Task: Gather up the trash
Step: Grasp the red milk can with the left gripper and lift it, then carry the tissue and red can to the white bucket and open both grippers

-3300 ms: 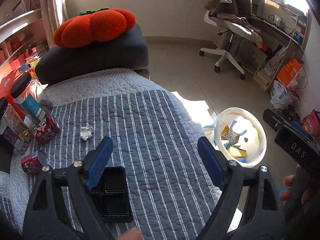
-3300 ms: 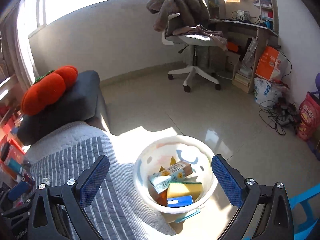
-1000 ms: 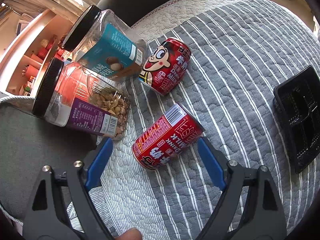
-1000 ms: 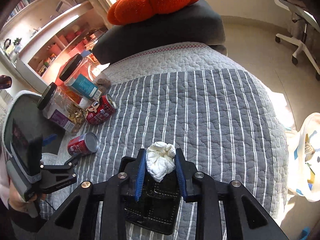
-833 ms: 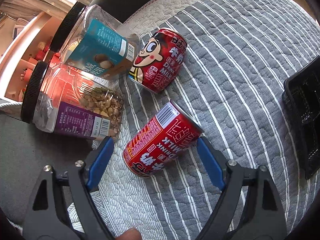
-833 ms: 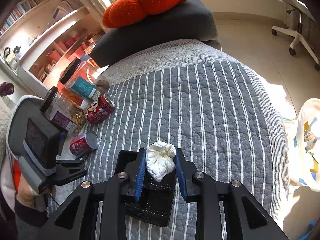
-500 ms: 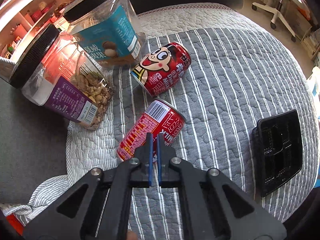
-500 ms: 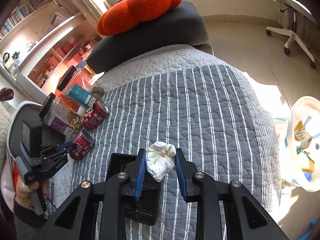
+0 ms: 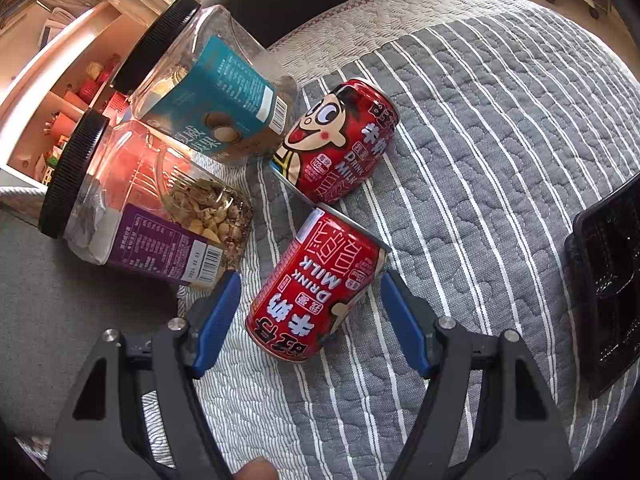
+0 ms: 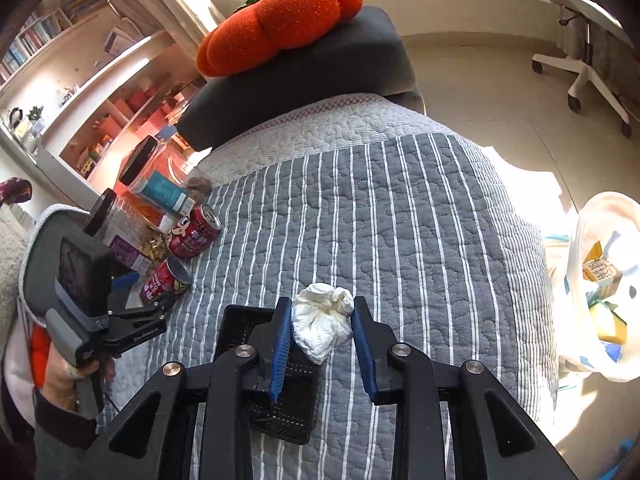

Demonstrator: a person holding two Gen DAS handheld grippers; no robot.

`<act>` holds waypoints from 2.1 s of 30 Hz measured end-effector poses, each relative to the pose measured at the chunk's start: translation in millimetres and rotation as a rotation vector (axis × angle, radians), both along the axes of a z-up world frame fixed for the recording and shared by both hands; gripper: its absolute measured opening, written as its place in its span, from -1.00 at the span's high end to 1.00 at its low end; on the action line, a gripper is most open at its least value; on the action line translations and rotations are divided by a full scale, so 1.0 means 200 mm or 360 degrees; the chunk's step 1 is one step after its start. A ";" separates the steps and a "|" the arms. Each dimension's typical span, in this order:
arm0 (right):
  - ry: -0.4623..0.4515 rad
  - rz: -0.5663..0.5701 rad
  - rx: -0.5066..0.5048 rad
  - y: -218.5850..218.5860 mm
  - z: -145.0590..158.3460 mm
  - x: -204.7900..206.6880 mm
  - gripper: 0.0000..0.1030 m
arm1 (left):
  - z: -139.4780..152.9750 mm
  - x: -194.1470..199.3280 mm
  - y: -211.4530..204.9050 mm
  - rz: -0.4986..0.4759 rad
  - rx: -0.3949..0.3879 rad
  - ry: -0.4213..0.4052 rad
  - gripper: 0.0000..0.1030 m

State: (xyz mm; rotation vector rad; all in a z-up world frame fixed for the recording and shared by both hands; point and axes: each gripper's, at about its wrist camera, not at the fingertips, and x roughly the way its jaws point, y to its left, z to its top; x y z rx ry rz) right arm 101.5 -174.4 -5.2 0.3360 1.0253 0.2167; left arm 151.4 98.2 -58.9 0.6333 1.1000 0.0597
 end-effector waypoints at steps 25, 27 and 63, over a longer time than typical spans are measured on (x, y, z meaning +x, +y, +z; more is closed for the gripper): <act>-0.0045 0.0008 0.0021 -0.02 0.05 -0.01 0.39 | 0.26 -0.07 0.08 0.0277 -0.1096 0.0147 -0.09; -0.0054 -0.0001 0.0024 -0.03 0.06 -0.02 0.39 | 0.30 -0.11 0.10 0.0299 -0.1214 0.0138 -0.09; -0.0311 -0.0839 0.0071 -1.27 0.25 -0.36 -0.59 | 0.52 -0.21 -1.01 -0.0171 -0.2008 0.0278 -0.09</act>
